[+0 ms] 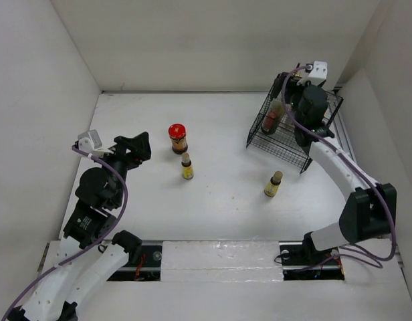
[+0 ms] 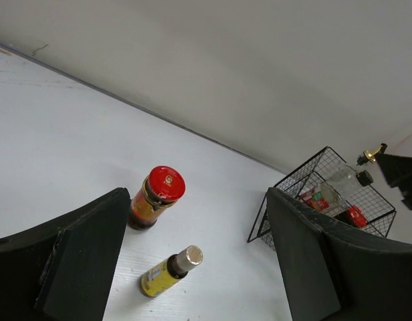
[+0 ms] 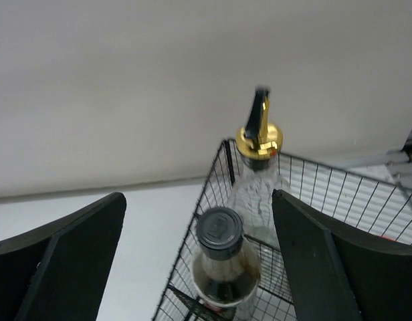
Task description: Organize the condiment bottles
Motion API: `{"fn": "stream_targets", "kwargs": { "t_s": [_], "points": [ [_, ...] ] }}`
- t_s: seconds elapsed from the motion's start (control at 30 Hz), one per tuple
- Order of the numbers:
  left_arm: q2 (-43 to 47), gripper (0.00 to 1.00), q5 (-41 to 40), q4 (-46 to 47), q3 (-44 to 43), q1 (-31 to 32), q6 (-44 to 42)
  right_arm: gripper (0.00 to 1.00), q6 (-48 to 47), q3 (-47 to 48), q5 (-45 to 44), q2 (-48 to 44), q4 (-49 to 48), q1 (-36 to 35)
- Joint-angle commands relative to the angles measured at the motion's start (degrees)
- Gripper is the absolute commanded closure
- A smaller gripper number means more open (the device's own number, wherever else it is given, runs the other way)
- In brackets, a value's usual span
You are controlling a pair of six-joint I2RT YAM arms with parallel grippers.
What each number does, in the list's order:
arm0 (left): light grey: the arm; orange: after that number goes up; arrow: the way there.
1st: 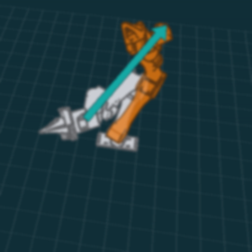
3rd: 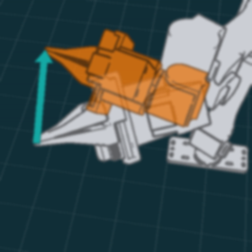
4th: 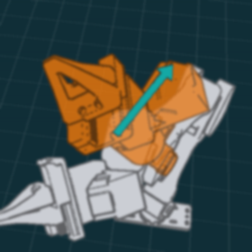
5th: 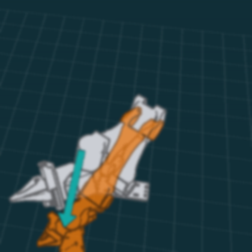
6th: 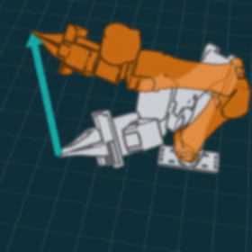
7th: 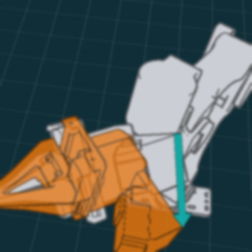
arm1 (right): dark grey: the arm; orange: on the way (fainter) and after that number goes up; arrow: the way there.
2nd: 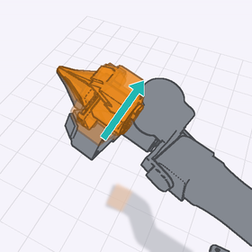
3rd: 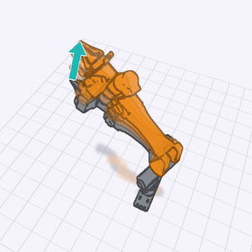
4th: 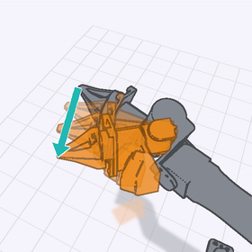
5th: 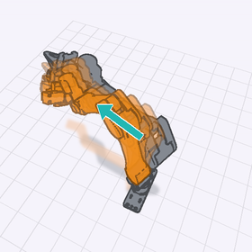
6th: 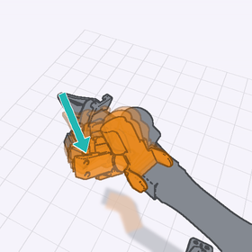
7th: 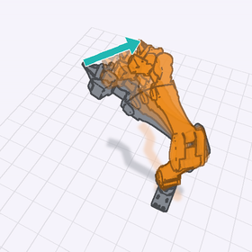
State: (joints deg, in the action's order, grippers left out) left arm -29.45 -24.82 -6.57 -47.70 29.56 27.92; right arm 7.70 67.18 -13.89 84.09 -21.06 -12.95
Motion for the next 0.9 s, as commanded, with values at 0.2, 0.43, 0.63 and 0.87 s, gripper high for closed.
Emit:
{"fn": "stream_targets", "kwargs": {
  "t_s": [0.2, 0.43, 0.63, 0.87],
  "points": [
    [0.3, 0.21, 0.0, 2.4, -0.5, 0.1, -0.8, 0.06, -3.0, 6.2, 6.5, -8.2, 9.7, -10.2],
    [0.3, 0.21, -1.0, 1.9, -1.0, 0.1, -0.8, 0.18, -3.6, 9.4, 19.0, 4.5, 10.2, -24.8],
    [0.4, 0.21, -2.1, 1.9, -1.0, 0.1, -0.2, 0.04, -6.8, 16.5, 19.5, 15.9, 12.7, -34.0],
    [0.4, 0.21, -1.5, 1.9, -1.0, 0.1, -0.2, 0.01, -6.8, 27.5, 16.8, 30.0, 16.8, -34.0]
  ]
}}
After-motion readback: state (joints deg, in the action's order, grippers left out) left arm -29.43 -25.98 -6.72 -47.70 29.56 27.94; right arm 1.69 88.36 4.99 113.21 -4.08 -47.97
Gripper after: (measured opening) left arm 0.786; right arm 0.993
